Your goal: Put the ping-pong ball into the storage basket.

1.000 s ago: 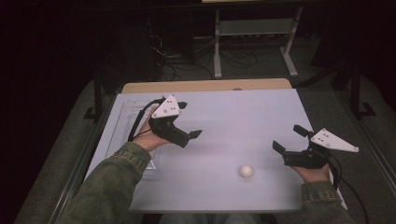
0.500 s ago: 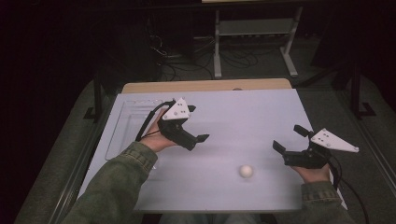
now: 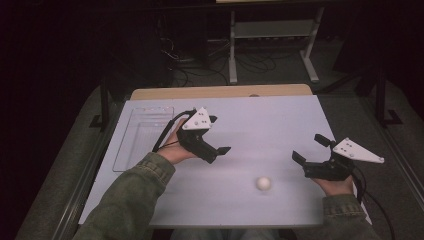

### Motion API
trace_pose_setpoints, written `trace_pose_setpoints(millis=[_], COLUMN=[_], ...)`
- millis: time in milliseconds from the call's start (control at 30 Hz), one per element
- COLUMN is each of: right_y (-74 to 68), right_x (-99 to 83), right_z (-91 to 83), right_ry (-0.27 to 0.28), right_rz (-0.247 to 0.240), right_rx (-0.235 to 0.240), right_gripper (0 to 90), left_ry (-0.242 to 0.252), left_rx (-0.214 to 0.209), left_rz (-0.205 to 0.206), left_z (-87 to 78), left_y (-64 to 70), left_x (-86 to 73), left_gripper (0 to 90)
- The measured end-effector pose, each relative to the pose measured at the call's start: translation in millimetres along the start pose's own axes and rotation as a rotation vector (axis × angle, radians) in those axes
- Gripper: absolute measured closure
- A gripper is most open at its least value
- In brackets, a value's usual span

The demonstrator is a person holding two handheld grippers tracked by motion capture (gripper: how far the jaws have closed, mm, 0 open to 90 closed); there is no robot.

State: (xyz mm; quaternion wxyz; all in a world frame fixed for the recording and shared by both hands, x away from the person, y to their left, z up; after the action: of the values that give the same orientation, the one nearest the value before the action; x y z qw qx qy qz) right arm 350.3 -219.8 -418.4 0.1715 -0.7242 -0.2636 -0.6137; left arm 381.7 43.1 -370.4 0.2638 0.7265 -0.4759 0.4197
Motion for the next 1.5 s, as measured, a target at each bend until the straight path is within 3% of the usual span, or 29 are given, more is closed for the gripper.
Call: trace_pose_setpoints(millis=[733, 1067, 1333, 1467, 1500], right_y=[-0.6, -1.1, -1.0, -1.2, -1.2], right_x=[-0.6, -1.8, -1.8, -1.9, -1.9], right_z=[-0.7, -0.2, -0.2, -0.1, -0.2], right_ry=[-0.004, -0.01, -0.009, -0.01, -0.01], right_rz=[-0.001, -0.002, -0.001, 0.0, -0.001], right_rx=[0.005, 0.007, 0.006, 0.006, 0.006], right_gripper=[0.0, 0.0, 0.0, 0.0, 0.0], left_ry=[-0.037, -0.085, -0.105, -0.131, -0.161], left_rx=[-0.059, -0.109, -0.119, -0.126, -0.129], left_rz=[0.018, 0.037, 0.044, 0.048, 0.064], left_z=[29.6, 46.6, 51.2, 55.5, 57.7], left_y=[16.4, 31.3, 34.7, 37.6, 39.9], left_x=[0.0, -6.5, -8.8, -12.2, -16.8], left_gripper=[0.0, 0.0, 0.0, 0.0, 0.0])
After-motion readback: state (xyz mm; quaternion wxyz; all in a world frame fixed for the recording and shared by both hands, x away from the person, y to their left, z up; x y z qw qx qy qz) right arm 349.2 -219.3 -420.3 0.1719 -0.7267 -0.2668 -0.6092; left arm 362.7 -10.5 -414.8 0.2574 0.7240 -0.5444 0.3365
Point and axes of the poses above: each handheld gripper's, and its own axes: z roughly forward along the jaws, x roughly out of its top, y roughly to its right, the point moved 9 cm from there along z, roughly forward along the jaws, and after that the axes turned 9 degrees about -z, right-handed, at the moved point
